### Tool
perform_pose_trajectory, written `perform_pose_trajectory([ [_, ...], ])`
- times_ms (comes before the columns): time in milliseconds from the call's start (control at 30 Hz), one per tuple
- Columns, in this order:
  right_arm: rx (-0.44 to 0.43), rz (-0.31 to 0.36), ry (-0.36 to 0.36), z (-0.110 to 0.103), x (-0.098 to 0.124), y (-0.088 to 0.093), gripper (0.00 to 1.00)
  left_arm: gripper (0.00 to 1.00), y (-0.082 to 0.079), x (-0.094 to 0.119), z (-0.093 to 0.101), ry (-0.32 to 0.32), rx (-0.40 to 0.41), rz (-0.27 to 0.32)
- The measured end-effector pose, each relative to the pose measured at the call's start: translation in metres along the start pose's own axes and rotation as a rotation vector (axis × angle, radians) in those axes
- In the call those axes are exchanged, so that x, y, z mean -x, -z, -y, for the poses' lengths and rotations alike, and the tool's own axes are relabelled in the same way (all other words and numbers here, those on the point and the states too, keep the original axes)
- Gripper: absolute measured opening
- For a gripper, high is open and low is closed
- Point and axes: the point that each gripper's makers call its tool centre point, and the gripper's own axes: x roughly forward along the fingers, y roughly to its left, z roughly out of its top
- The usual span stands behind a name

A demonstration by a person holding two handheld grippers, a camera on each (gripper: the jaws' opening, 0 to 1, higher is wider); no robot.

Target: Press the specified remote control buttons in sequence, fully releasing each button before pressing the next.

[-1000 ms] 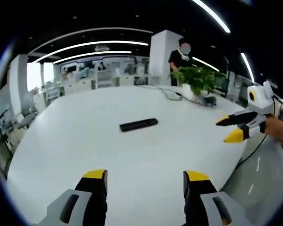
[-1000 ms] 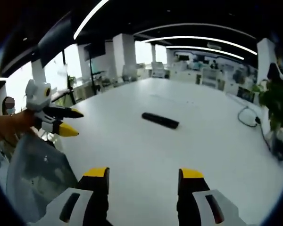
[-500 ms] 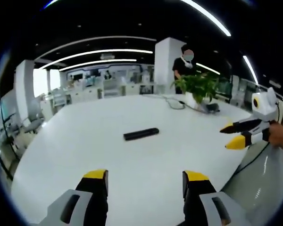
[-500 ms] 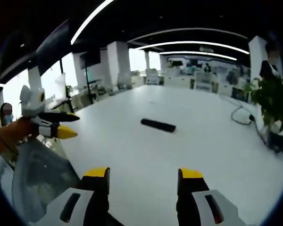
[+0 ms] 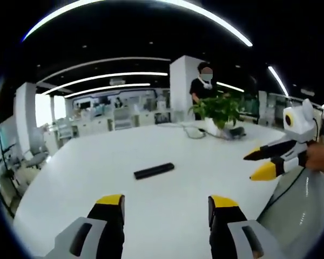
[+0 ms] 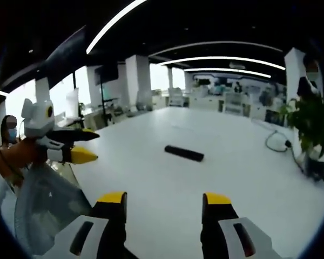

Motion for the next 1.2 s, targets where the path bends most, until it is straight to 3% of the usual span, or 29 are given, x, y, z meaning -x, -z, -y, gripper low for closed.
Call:
perform_pose_trajectory([
  [200, 0.007, 0.004, 0.007, -0.003, 0.001, -0.005, 0.53, 0.64, -0.001, 0.0, 0.001, 0.015, 0.004, 0.005],
  [467, 0.042, -0.049, 0.009, -0.003, 0.0, 0.009, 0.53, 0.63, 0.005, -0.002, 0.009, 0.054, 0.0, -0.022],
  [567, 0.023, -0.047, -0.009, -0.005, -0.001, 0.01, 0.54, 0.65, 0.014, -0.004, 0.017, 0.092, -0.011, -0.066],
  [933, 0.012, -0.093, -0.08, -0.018, 0.001, 0.027, 0.54, 0.65, 0.031, -0.001, 0.043, 0.213, -0.07, -0.119],
  [1200, 0.056, -0.11, -0.115, -0.028, 0.002, 0.032, 0.52, 0.65, 0.036, 0.001, 0.046, 0.23, -0.079, -0.136],
])
